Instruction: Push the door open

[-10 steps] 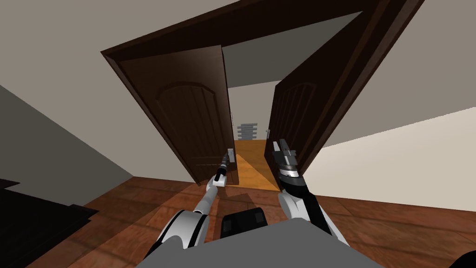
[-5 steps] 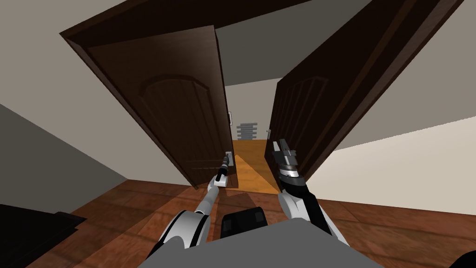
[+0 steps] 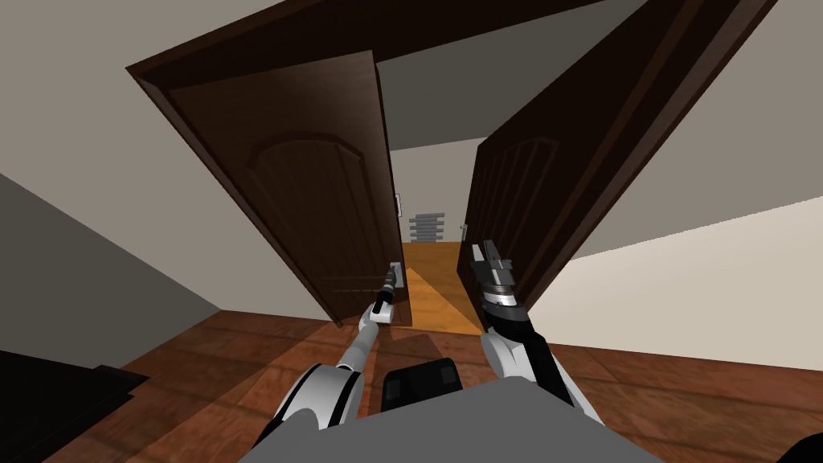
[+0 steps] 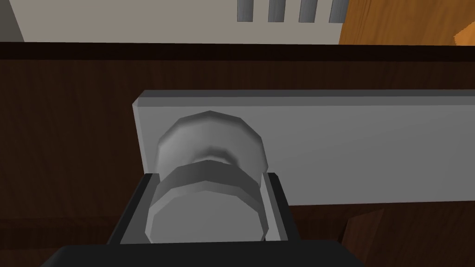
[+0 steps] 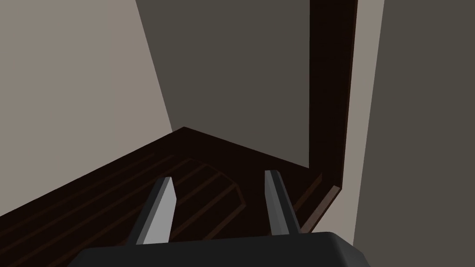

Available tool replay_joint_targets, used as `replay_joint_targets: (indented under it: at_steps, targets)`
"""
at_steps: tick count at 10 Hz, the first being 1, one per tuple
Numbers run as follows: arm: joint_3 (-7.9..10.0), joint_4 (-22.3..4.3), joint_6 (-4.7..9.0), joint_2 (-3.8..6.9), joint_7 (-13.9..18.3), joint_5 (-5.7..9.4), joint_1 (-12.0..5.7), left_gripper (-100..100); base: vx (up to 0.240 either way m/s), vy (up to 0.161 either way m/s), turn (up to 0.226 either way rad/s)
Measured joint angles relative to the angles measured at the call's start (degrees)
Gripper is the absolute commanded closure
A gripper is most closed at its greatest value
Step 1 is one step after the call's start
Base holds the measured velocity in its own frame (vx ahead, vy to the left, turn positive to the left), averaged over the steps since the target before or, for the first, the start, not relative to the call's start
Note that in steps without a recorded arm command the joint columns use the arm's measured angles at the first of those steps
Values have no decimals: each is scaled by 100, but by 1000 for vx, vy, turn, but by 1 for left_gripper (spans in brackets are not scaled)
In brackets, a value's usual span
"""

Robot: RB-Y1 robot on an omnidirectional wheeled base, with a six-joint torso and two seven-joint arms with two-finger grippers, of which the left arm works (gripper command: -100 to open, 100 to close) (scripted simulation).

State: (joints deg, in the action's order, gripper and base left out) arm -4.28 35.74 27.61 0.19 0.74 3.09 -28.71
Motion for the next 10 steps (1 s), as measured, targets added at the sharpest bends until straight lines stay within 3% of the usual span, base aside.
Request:
replay_joint_targets:
  at_steps: [3,4,6,7,8,10]
  targets:
    - [58,102,-80,94,-19,22,135,100,141,-95,46]
    - [106,36,-67,121,-31,40,86,100,161,-100,31]
    - [176,237,-164,186,-68,61,164,100,144,-77,25]
    - [211,68,-90,221,-60,80,49,100,128,-93,48]
    - [317,-310,105,216,-101,115,-151,100,131,-84,48]
    - [332,-66,20,255,-119,117,-18,100,102,-72,33]
